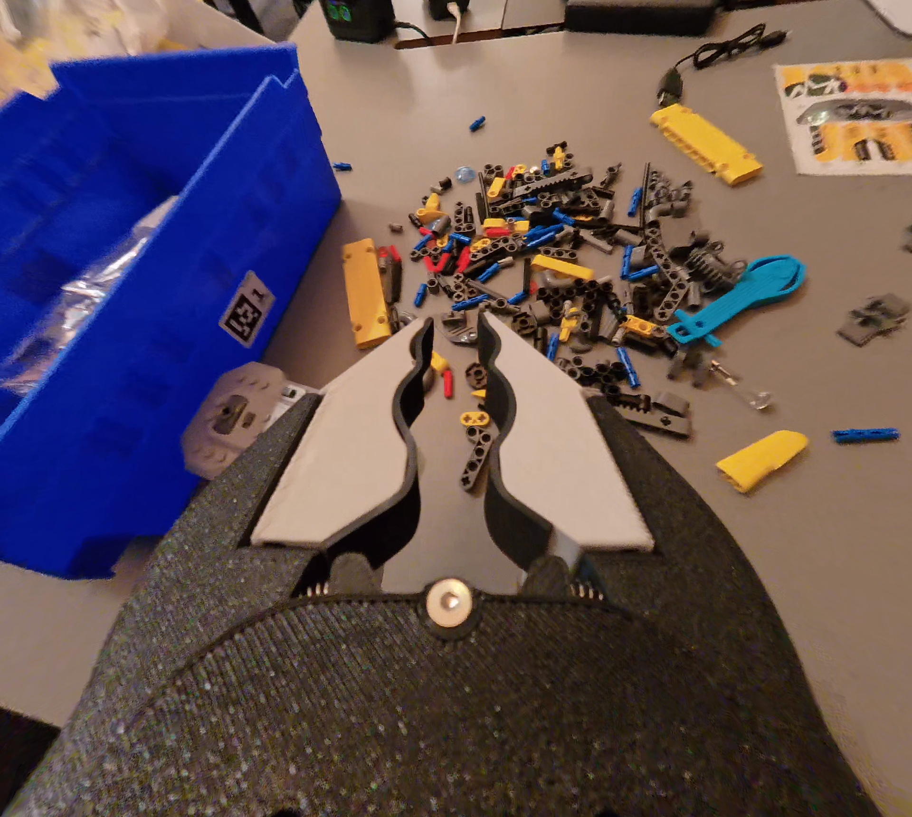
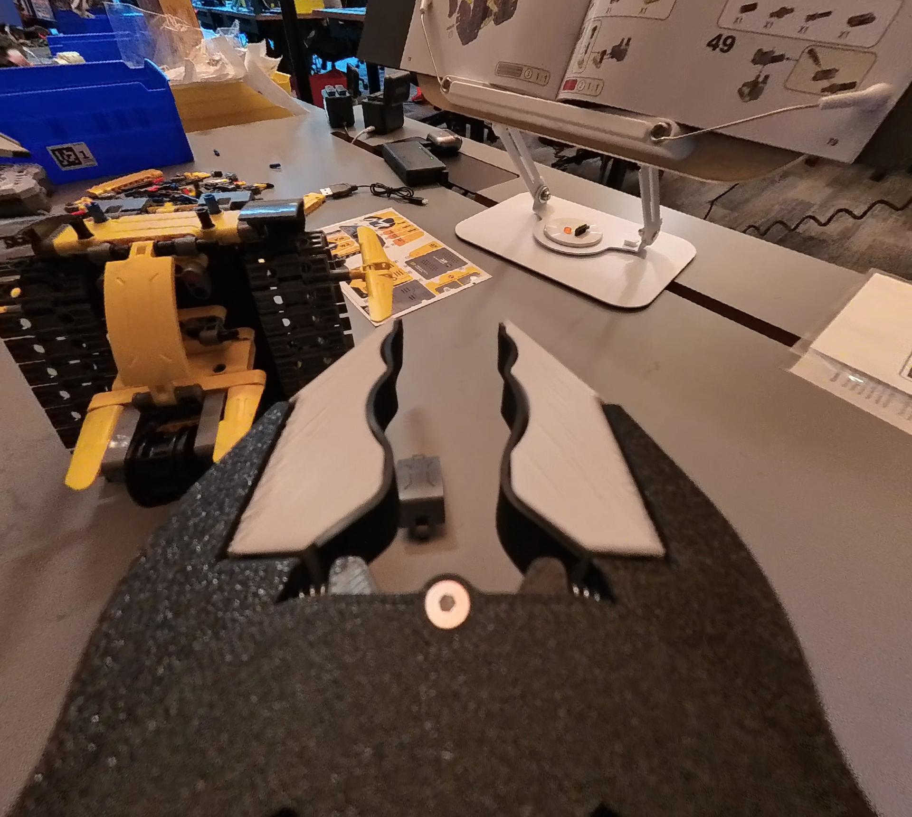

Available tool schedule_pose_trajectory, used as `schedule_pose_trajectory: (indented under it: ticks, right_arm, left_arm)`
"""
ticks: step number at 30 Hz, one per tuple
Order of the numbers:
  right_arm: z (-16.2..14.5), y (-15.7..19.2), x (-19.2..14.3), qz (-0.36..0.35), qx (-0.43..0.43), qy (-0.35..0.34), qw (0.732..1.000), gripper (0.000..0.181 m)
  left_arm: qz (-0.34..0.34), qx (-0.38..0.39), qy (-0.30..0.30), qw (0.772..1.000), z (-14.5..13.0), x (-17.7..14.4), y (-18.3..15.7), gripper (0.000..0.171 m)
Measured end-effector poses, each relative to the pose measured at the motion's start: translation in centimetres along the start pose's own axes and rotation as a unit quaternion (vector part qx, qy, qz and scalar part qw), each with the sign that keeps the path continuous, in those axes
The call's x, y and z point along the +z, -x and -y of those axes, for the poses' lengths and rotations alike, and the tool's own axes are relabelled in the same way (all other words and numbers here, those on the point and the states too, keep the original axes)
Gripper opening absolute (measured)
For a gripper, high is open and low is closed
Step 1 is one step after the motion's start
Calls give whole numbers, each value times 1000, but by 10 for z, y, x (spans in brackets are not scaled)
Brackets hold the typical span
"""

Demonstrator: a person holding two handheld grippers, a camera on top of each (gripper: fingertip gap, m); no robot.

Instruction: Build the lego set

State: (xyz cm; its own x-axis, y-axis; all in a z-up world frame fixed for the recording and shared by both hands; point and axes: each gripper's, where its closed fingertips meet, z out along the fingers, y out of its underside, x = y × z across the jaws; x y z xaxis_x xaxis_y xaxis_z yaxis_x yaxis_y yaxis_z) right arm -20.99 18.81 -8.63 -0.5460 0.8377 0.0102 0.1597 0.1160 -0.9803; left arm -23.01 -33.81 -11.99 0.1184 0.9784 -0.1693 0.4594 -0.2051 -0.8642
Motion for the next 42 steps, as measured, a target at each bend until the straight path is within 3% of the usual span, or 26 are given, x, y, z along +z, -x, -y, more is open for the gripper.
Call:
schedule_pose_trajectory:
  ticks: [11,23,29,36,42]
  right_arm:
    - [2,-6,-2,-6,20,-12,1000,37]
    - [3,-4,-3,-4,14,-12,1000,38]
    - [2,-2,-2,0,13,-9,1000,38]
    - [2,-1,-1,-3,0,-4,1000,38]
    - [3,0,-2,-5,-10,-3,1000,38]
  left_arm:
    - [12,-9,1,1000,-4,-5,7,11]
    - [-18,9,-2,1000,-1,0,-19,15]
    - [-118,-2,8,993,-3,8,-70,29]
    - [-162,33,10,986,9,27,-114,30]
    - [-159,65,60,983,5,62,-131,33]
